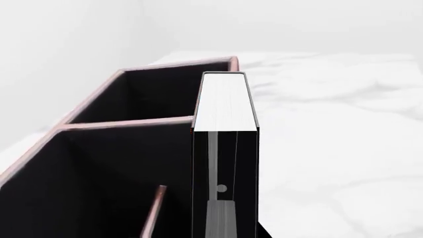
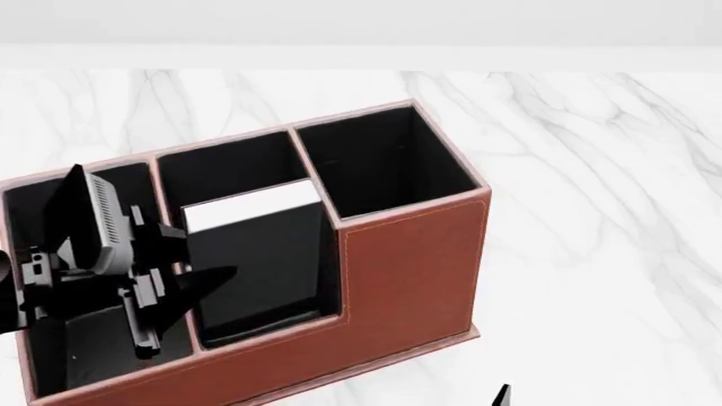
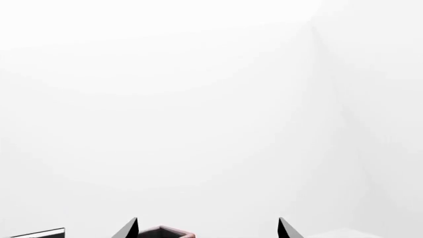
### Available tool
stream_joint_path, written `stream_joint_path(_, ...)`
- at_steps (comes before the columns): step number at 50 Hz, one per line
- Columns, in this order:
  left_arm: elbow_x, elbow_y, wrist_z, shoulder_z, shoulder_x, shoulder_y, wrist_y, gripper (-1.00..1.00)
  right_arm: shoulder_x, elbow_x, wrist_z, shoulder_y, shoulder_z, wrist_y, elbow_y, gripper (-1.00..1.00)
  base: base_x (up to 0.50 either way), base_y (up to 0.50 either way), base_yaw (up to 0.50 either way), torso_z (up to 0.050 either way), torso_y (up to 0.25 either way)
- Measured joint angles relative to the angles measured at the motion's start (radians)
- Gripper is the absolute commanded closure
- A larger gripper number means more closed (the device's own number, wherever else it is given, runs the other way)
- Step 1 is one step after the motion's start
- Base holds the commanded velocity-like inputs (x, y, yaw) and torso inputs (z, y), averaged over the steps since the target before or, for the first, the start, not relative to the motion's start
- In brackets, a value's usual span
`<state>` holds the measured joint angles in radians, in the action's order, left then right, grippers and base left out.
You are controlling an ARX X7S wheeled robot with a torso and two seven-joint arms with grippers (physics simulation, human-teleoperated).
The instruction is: Pick up the book and place it in the back compartment of the caddy.
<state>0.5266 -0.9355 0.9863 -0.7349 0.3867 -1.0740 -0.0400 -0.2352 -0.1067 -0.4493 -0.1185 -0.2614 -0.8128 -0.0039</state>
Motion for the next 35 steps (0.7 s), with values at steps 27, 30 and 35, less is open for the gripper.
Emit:
stream_joint_path(27, -0.052, -0.335, 0.054, -0.029, -0.111, -0.075, -0.171, 1.00, -0.007, -0.002, -0.008, 0.003, -0.008, -0.001, 0.003, -1.00, 0.00, 0.00, 0.00, 0.000, 0.002)
stream_joint_path(30, -0.067, -0.353, 0.049, -0.029, -0.119, -0.077, -0.182, 1.00, -0.007, -0.002, -0.009, 0.004, -0.009, -0.001, 0.003, -1.00, 0.00, 0.00, 0.00, 0.000, 0.000)
stream_joint_path(35, -0.095, -0.373, 0.041, -0.019, -0.128, -0.079, -0.194, 1.00, -0.008, -0.004, -0.010, 0.005, -0.011, -0.001, 0.005, -1.00, 0.00, 0.00, 0.00, 0.000, 0.002)
